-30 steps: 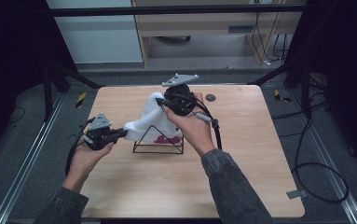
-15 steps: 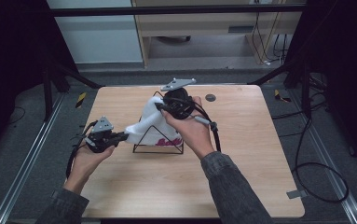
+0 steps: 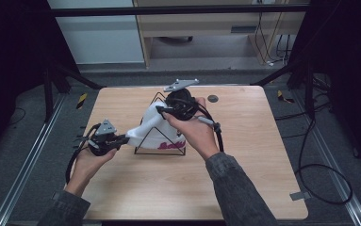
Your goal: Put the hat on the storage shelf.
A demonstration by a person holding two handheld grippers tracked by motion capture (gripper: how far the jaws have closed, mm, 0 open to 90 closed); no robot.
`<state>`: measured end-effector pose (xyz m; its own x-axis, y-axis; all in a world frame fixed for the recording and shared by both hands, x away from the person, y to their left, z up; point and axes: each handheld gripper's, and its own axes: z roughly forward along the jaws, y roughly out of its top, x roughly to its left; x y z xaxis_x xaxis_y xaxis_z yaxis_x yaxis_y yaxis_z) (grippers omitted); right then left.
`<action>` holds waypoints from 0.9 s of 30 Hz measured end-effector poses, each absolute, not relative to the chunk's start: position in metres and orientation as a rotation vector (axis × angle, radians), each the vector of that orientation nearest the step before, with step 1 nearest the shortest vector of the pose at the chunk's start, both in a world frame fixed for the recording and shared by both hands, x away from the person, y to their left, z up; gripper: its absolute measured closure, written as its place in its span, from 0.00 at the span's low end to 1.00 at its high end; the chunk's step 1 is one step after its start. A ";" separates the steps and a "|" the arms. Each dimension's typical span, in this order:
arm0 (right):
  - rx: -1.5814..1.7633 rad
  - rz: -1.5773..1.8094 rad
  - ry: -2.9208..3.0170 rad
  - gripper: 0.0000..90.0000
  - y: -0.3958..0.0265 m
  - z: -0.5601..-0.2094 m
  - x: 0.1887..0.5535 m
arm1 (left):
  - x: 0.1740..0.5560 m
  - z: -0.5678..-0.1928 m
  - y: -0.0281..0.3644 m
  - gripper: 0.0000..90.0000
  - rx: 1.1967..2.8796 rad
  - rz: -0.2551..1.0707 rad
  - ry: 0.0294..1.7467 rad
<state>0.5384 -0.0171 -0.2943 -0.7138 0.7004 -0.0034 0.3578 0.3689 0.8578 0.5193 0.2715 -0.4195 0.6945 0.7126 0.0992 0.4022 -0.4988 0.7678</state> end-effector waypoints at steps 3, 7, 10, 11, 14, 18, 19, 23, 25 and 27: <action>0.927 1.283 2.259 0.61 -0.020 -0.292 0.536 | 0.517 -0.420 0.279 0.82 2.134 0.548 0.869; 0.932 1.289 2.256 0.56 -0.025 -0.290 0.533 | 0.514 -0.418 0.285 0.73 2.123 0.573 0.886; 0.928 1.283 2.258 0.52 -0.028 -0.290 0.530 | 0.512 -0.415 0.289 0.61 2.115 0.582 0.905; 0.925 1.283 2.259 0.51 -0.029 -0.290 0.530 | 0.511 -0.414 0.290 0.56 2.108 0.585 0.909; 0.920 1.277 2.261 0.46 -0.033 -0.289 0.527 | 0.510 -0.413 0.292 0.44 2.104 0.580 0.919; 0.899 1.253 2.290 0.37 -0.037 -0.289 0.524 | 0.508 -0.413 0.292 0.27 2.117 0.583 0.924; 0.897 1.247 2.302 0.36 -0.038 -0.289 0.524 | 0.508 -0.414 0.292 0.24 2.123 0.582 0.933; 0.866 1.243 2.328 0.30 -0.045 -0.288 0.524 | 0.508 -0.415 0.292 0.14 2.130 0.579 0.958; 0.862 1.231 2.345 0.29 -0.047 -0.288 0.524 | 0.508 -0.415 0.291 0.11 2.133 0.574 0.958; 0.842 1.210 2.370 0.25 -0.054 -0.289 0.526 | 0.508 -0.415 0.290 0.10 2.140 0.572 0.952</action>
<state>0.5256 -0.0536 -0.2888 -0.7628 0.6455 -0.0377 0.3479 0.4589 0.8175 0.5079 0.2901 -0.4154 0.6299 0.7697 0.1039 0.4531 -0.4728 0.7558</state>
